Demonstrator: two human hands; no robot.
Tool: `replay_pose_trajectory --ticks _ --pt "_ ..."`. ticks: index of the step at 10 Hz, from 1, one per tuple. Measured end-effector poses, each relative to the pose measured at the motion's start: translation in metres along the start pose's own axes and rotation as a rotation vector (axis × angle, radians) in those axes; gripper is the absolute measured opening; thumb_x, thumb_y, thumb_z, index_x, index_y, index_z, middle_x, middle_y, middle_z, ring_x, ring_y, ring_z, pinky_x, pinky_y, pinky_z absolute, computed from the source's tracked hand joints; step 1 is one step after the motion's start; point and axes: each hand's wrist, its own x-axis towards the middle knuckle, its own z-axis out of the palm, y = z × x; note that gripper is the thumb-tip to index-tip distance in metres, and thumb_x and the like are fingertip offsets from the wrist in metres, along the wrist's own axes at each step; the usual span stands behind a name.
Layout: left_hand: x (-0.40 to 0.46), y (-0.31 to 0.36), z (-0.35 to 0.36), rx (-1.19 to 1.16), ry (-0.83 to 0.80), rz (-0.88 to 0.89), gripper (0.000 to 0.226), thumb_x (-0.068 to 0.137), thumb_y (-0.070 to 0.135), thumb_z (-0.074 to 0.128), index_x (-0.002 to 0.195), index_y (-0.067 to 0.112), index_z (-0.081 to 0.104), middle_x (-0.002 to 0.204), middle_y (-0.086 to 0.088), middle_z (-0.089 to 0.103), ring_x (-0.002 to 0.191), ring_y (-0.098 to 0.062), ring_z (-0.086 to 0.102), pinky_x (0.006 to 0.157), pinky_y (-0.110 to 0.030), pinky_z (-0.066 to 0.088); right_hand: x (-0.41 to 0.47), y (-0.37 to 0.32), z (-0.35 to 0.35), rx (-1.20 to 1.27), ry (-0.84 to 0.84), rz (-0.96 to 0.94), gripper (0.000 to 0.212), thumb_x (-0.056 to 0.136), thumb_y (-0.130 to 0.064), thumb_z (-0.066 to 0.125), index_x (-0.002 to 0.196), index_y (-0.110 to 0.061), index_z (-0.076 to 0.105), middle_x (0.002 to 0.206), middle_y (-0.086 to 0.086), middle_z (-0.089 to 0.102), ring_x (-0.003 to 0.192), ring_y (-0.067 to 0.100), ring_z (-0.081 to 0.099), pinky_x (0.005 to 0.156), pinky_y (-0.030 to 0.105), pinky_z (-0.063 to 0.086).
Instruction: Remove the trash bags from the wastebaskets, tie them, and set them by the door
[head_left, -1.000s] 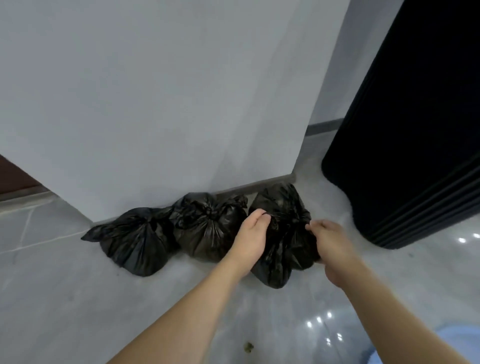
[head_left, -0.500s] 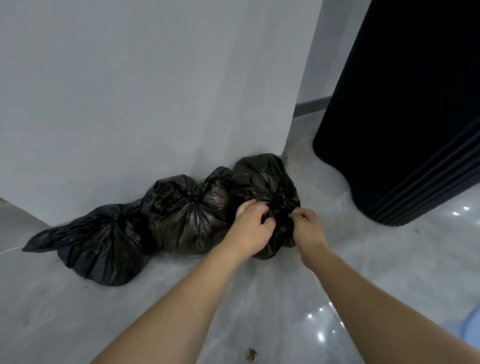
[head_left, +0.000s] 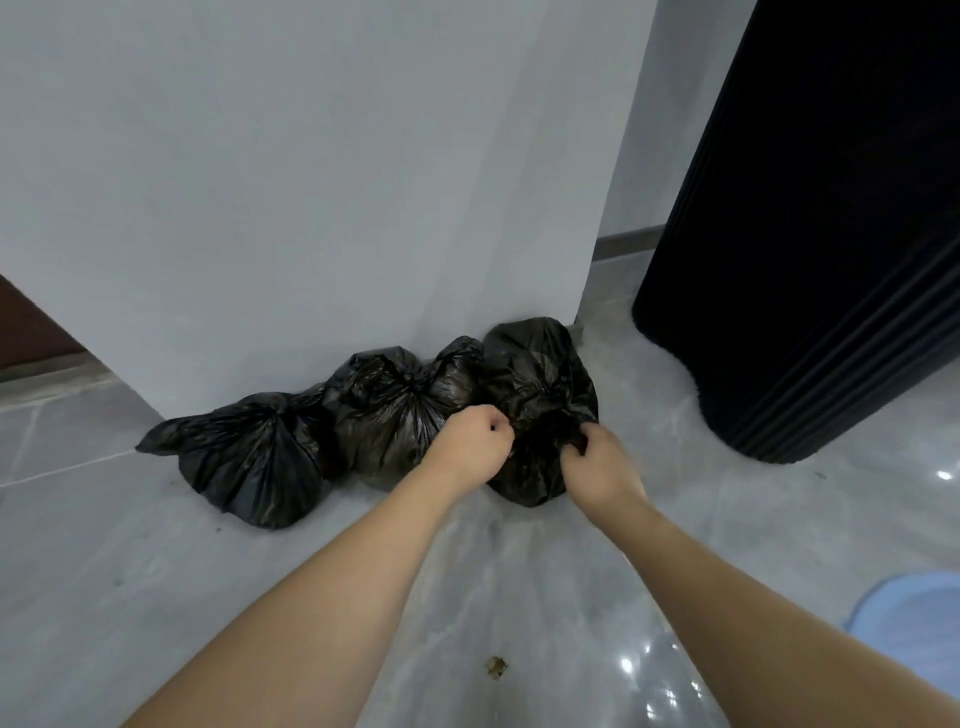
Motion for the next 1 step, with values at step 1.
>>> replay_pose_trajectory --ticks 1 --pt "-0.0198 0.0017 -0.0211 0.057 0.073 -0.040 0.027 0.092 0.021 0.045 0.106 0.017 0.067 0.103 -0.001 0.069 0.097 -0.019 0.062 0.083 -0.027 0.046 -0.0155 -0.0111 -0.0103 -0.092 0.000 -0.160 0.052 0.095 -0.027 0.045 0.143 -0.009 0.037 0.149 0.011 0.039 0.135 0.029 0.040 0.112 0.043 0.033"
